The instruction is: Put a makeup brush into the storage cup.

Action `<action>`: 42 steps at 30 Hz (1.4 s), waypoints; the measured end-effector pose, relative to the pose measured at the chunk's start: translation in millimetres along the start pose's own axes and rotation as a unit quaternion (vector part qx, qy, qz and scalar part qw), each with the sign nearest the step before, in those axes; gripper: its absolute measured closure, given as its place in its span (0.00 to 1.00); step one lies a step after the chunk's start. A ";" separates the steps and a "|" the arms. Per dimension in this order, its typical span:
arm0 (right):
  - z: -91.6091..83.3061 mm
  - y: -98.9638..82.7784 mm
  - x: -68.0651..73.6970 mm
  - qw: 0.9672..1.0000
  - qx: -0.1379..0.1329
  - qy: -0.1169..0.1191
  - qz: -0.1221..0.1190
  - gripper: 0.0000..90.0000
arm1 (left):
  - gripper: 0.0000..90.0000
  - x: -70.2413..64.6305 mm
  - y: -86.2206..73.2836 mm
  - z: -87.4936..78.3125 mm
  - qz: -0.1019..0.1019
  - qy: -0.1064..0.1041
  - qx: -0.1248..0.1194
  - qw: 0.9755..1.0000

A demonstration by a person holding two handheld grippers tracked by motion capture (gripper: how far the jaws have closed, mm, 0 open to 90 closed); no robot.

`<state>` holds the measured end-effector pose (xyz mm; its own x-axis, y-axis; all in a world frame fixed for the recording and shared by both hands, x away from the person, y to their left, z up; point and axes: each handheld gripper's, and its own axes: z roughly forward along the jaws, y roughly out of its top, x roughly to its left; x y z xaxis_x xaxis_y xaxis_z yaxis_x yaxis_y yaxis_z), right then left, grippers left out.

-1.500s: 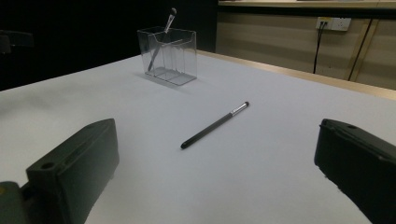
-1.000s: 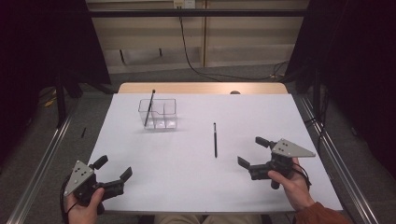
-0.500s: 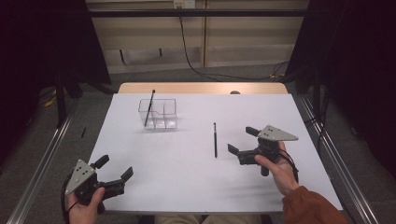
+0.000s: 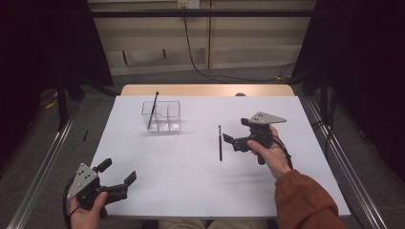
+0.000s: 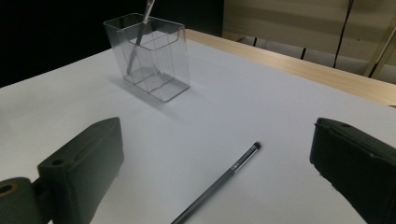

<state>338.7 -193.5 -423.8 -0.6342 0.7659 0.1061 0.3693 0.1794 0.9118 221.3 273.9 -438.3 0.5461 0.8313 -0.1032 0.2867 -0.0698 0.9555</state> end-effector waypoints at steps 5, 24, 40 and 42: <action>12.2 5.6 -5.1 1.000 0.024 0.000 0.000 0.03 | 0.03 1.0 0.1 3.6 0.002 -0.008 0.003 1.000; 47.4 24.5 -6.3 0.987 0.158 0.001 -0.001 0.06 | 0.03 1.3 1.3 4.5 -0.009 -0.010 -0.003 1.000; 65.9 22.8 -4.1 0.944 0.330 -0.001 0.003 0.12 | 0.03 0.1 2.5 3.3 0.004 -0.006 -0.003 1.000; 67.3 22.9 -0.3 0.940 0.340 0.011 -0.001 0.12 | 0.03 -1.3 3.0 5.1 0.010 -0.010 0.000 1.000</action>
<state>393.0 -148.1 -429.7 -0.6462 0.7538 0.1193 0.7126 0.5400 0.4479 225.4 269.8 -436.6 0.5668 0.8189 -0.0901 0.2765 -0.0860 0.9572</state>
